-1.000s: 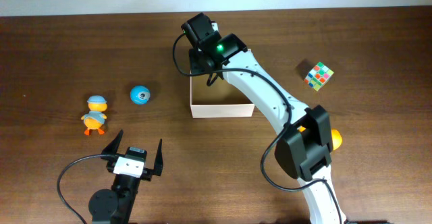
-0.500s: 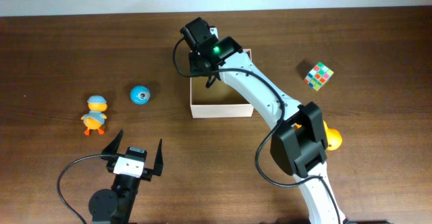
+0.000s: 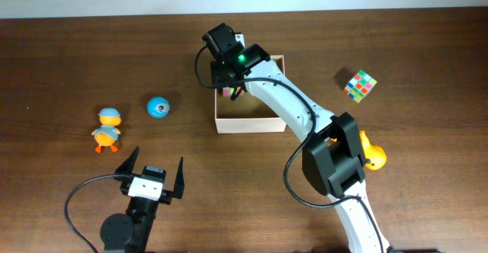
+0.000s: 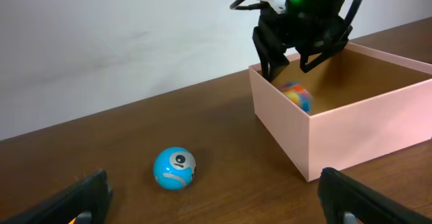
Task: Pack container
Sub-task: 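Lower the cube into the box and open the right gripper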
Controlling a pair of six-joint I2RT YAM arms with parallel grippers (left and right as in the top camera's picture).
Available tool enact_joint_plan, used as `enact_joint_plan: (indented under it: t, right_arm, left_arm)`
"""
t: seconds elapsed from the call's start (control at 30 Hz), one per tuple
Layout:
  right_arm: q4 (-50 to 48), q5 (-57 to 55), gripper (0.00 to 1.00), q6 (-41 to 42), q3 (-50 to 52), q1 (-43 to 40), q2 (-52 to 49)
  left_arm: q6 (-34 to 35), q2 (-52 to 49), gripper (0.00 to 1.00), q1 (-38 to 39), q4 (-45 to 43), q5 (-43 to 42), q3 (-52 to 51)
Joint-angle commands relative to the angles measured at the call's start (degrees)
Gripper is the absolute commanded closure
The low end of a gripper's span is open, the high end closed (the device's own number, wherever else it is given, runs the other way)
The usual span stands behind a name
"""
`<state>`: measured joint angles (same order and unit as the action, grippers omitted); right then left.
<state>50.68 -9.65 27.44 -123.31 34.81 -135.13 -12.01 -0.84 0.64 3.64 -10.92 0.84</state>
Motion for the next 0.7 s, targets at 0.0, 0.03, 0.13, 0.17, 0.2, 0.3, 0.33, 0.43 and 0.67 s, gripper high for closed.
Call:
enact_joint_plan:
  t: [0.0,0.03,0.13,0.17,0.2,0.3,0.33,0.43,0.67]
  right_arm:
    - [-0.2,-1.1,0.31,0.5,0.2,0.0,-0.3]
    - [-0.2,-1.1,0.31,0.5,0.2,0.0,-0.3]
    - [-0.1,-1.2,0.32,-0.2,0.2,0.0,-0.3]
    - [0.0,-1.2,0.31,-0.7,0.2,0.0,-0.3]
    - [0.1,-1.2,0.31,-1.2,0.2,0.0,-0.3]
    - [1.2,-1.6,0.32,-1.7,0.1,-0.4,-0.2]
    - [1.7,-1.6,0.32,-1.7,0.0,-0.7,-0.1]
    - [3.8,-1.6,0.36,-1.7,0.0,-2.3,0.0]
    - [6.1,-1.3,0.38,-3.3,-0.6,-6.4,4.3]
  left_arm:
    - [-0.7,0.5,0.01,-0.3,0.0,0.2,-0.3]
    - [-0.7,0.5,0.01,-0.3,0.0,0.2,-0.3]
    - [-0.7,0.5,0.01,-0.3,0.0,0.2,-0.3]
    - [-0.7,0.5,0.01,-0.3,0.0,0.2,-0.3]
    - [-0.7,0.5,0.01,-0.3,0.0,0.2,-0.3]
    - [-0.7,0.5,0.01,-0.3,0.0,0.2,-0.3]
    - [-0.7,0.5,0.01,-0.3,0.0,0.2,-0.3]
    - [-0.7,0.5,0.01,-0.3,0.0,0.2,-0.3]
    - [-0.7,0.5,0.01,-0.3,0.0,0.2,-0.3]
